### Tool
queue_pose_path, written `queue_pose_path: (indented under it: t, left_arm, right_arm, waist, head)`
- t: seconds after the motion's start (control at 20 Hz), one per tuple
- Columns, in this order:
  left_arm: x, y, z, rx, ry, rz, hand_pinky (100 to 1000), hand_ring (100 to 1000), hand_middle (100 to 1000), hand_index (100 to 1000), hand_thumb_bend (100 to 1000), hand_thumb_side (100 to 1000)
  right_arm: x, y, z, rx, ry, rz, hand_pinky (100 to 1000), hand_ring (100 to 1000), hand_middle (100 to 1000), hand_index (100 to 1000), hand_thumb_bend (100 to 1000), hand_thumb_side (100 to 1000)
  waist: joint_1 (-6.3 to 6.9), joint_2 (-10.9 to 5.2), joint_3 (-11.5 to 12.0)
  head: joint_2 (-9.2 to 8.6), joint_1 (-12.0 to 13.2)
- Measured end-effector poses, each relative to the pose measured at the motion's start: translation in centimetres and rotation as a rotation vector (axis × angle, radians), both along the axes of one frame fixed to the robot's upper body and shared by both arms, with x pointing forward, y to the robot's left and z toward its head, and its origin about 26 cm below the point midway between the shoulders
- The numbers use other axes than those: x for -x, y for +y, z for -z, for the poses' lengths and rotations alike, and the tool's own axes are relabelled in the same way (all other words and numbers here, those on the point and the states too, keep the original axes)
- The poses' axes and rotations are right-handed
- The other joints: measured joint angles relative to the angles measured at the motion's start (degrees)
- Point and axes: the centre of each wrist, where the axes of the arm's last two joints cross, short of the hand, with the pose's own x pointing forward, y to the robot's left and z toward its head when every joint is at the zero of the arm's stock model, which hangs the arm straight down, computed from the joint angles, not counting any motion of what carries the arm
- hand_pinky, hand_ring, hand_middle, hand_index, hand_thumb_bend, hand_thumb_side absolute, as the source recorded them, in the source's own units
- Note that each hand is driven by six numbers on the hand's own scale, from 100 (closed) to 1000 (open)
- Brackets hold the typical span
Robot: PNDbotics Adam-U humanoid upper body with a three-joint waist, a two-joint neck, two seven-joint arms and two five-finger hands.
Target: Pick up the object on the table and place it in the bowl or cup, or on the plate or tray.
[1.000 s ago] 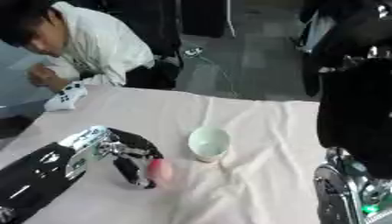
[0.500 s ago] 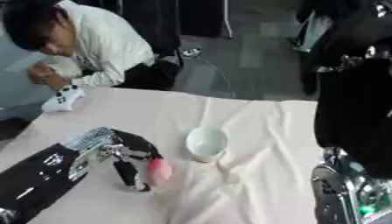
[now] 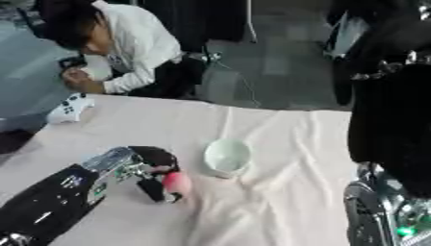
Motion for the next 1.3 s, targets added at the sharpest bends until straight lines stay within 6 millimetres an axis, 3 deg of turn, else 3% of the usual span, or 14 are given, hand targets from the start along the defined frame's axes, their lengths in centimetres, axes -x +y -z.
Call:
queue_pose_path:
  t: [0.05, 0.1, 0.15, 0.3, 0.8, 1.3]
  left_arm:
    - [0.0, 0.1, 0.2, 0.015, -0.012, -0.01, 100, 100, 250, 450, 100, 654]
    - [0.1, 0.2, 0.3, 0.028, -0.022, -0.016, 100, 100, 269, 464, 100, 659]
    - [0.2, 0.2, 0.5, 0.04, -0.031, -0.019, 100, 100, 173, 394, 100, 636]
    - [0.4, 0.3, 0.8, 0.071, -0.067, -0.014, 100, 100, 106, 353, 100, 611]
    - [1.7, 0.5, 0.7, 0.194, -0.179, 0.017, 100, 100, 100, 321, 100, 582]
    - [3.6, -0.6, -4.7, 0.296, -0.237, 0.065, 100, 100, 100, 312, 100, 576]
  right_arm:
    - [0.0, 0.0, 0.0, 0.0, 0.0, 0.0, 100, 335, 382, 501, 100, 718]
    - [0.0, 0.0, 0.0, 0.0, -0.001, -0.001, 100, 335, 382, 501, 100, 718]
    - [0.0, 0.0, 0.0, 0.0, -0.001, -0.001, 100, 334, 381, 499, 100, 718]
    - [0.0, 0.0, 0.0, 0.0, -0.002, -0.002, 100, 334, 379, 498, 100, 718]
    - [0.0, 0.0, 0.0, 0.005, -0.001, -0.003, 100, 332, 378, 497, 100, 719]
    - [0.0, 0.0, 0.0, 0.006, -0.001, -0.002, 100, 332, 378, 497, 100, 720]
  waist:
    - [-0.01, 0.01, 0.0]
    - [-0.02, 0.01, 0.0]
    - [-0.03, 0.01, 0.0]
    - [-0.05, 0.02, 0.02]
    - [-0.05, 0.13, 0.06]
    - [0.1, 0.11, 0.29]
  head:
    - [0.0, 0.0]
    - [-0.01, 0.0]
    - [-0.01, 0.0]
    - [-0.02, 0.0]
    - [-0.03, -0.07]
    - [-0.03, -0.08]
